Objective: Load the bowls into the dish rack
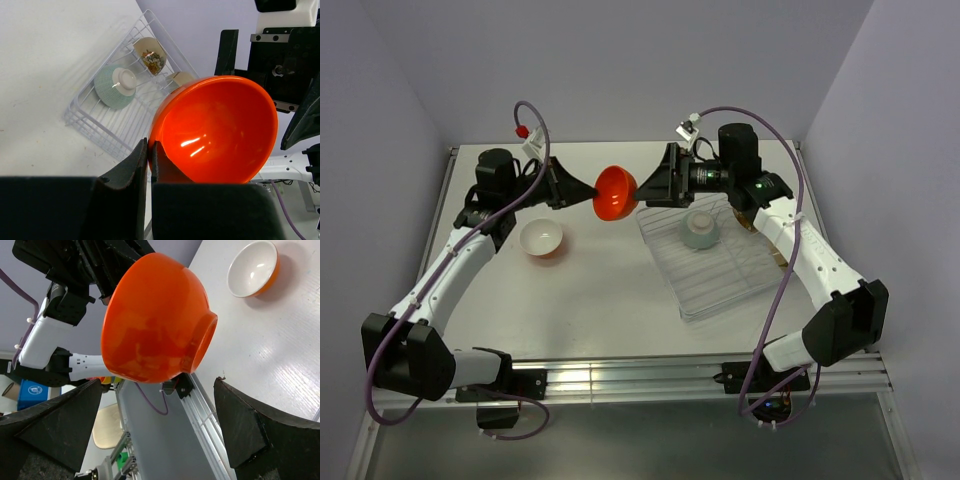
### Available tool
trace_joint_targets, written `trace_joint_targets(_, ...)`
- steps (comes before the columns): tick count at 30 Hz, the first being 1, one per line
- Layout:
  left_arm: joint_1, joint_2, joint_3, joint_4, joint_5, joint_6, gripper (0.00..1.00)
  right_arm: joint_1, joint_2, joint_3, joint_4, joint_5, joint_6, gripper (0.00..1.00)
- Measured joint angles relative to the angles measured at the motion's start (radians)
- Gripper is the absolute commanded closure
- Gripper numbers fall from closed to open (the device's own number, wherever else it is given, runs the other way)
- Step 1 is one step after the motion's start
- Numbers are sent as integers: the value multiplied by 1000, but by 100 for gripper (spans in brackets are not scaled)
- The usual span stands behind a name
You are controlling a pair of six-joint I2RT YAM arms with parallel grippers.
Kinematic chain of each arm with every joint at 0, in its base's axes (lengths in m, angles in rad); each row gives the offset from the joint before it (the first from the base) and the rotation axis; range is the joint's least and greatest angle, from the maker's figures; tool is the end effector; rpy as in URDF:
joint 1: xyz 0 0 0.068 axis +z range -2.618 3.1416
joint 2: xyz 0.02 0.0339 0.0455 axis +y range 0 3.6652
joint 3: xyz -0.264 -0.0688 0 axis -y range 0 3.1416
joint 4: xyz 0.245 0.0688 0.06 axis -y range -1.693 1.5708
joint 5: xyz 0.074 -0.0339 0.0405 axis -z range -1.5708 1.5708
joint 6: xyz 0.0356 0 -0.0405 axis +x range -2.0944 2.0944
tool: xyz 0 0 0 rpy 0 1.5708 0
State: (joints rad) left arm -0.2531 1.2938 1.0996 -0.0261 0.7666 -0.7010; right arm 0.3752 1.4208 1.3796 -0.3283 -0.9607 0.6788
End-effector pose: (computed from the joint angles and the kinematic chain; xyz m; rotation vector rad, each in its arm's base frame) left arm 0.2814 -0.0983 0.3573 0.1714 1.9341 -1.3413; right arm 0.2832 0.1429 0.3903 -0.4035 2.0858 1.5904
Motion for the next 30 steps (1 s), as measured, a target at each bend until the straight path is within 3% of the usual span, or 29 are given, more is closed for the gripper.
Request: trace_joint_targets(30, -23, 27, 0, 6, 8, 0, 100, 43, 31, 15, 0, 31, -26, 0)
